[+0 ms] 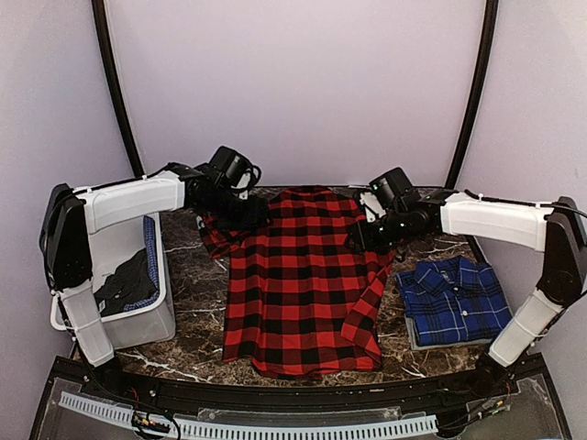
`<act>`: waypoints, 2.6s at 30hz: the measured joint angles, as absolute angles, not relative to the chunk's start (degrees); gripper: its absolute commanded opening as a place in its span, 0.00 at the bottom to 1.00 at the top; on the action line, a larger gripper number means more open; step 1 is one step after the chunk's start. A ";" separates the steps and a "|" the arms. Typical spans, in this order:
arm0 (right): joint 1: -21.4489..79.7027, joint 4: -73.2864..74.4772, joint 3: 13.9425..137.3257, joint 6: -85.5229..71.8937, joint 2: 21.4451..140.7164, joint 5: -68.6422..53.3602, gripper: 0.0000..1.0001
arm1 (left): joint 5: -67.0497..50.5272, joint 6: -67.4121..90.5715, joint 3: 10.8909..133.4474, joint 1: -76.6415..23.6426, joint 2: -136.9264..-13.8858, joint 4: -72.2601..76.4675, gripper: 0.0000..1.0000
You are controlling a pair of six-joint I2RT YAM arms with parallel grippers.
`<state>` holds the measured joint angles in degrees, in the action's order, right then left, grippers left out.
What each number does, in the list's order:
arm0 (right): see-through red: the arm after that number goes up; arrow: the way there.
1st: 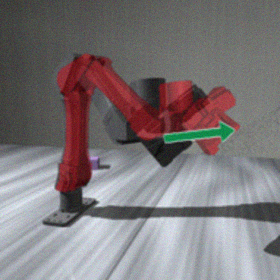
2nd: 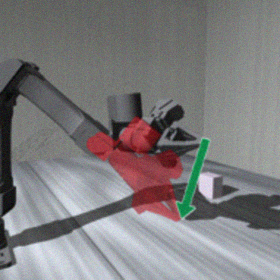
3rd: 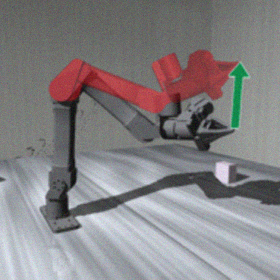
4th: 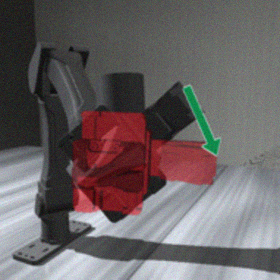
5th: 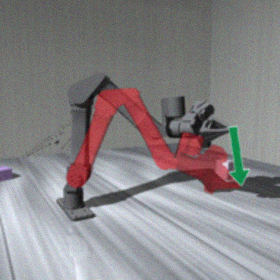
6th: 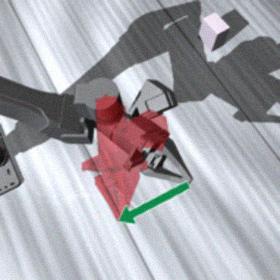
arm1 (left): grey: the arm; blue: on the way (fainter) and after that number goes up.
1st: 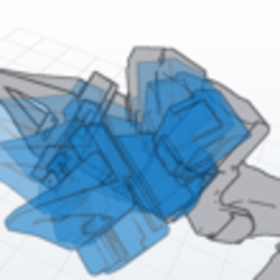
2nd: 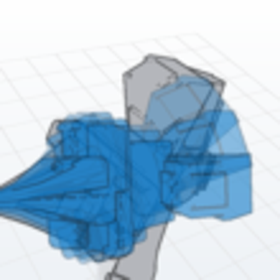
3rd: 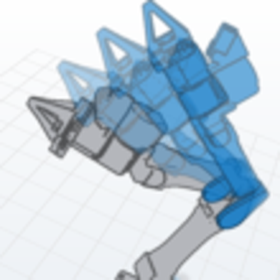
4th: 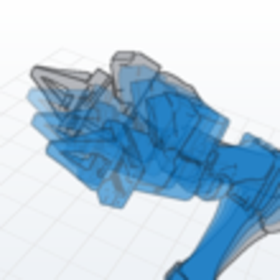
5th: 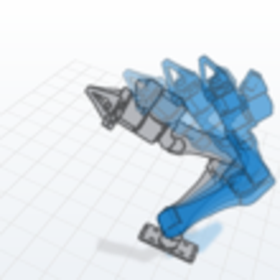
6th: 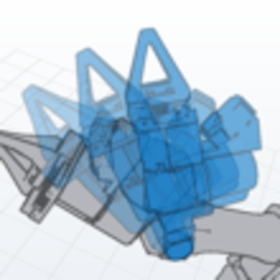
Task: Fold and stack the long sleeve shirts
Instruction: Flatten out the crumpled shirt at the center of the board.
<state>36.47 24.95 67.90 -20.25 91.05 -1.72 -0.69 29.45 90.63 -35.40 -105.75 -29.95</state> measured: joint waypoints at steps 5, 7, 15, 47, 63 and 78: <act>43.20 22.00 64.10 -23.64 92.36 -5.52 0.49 | -7.86 35.94 75.59 -38.04 -102.21 -21.61 0.71; 45.23 21.12 63.35 -24.73 93.25 -6.37 0.49 | -9.65 38.33 70.04 -38.13 -101.21 -19.20 0.71; 51.11 18.50 62.11 -27.92 97.58 -7.92 0.50 | -13.08 45.63 54.17 -38.11 -98.52 -10.52 0.71; 49.71 31.81 39.40 -38.59 73.58 3.92 0.52 | -3.40 48.60 45.41 -37.78 -90.26 -10.59 0.73; 47.20 22.15 58.65 -34.59 93.30 2.59 0.51 | -1.98 48.31 43.77 -36.18 -88.03 -12.82 0.73; 37.89 22.13 53.95 -30.39 95.66 1.10 0.51 | -1.61 46.74 43.48 -34.28 -87.05 -14.87 0.73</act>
